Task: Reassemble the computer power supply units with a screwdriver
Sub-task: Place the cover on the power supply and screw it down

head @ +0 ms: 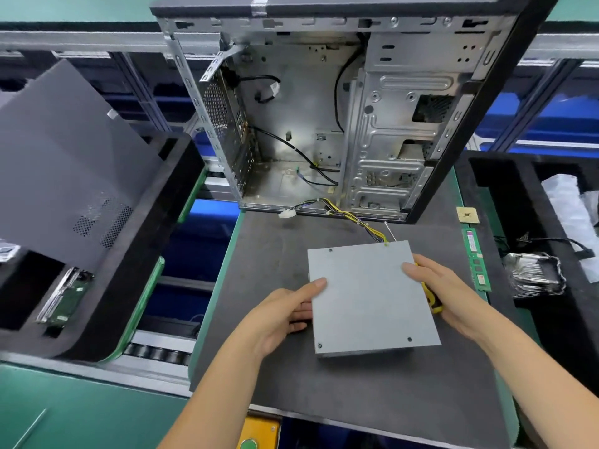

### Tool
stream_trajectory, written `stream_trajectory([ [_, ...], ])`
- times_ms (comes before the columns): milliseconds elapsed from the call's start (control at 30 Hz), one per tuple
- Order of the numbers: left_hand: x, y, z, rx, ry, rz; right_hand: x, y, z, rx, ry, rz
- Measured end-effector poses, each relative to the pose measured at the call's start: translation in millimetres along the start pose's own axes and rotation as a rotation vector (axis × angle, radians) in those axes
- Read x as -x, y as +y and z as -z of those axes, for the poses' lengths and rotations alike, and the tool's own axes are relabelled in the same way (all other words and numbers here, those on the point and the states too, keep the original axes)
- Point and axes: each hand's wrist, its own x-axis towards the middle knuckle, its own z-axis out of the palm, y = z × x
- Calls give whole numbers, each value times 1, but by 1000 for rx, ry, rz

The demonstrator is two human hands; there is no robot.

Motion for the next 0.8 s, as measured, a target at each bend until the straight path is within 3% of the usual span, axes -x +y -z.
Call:
stream_trajectory([
  [300, -7, -6, -2, 53, 18, -12, -3, 0, 10, -56, -97, -89],
  [800, -10, -18, 6, 97, -27, -122, -7, -13, 6, 64, -43, -67],
])
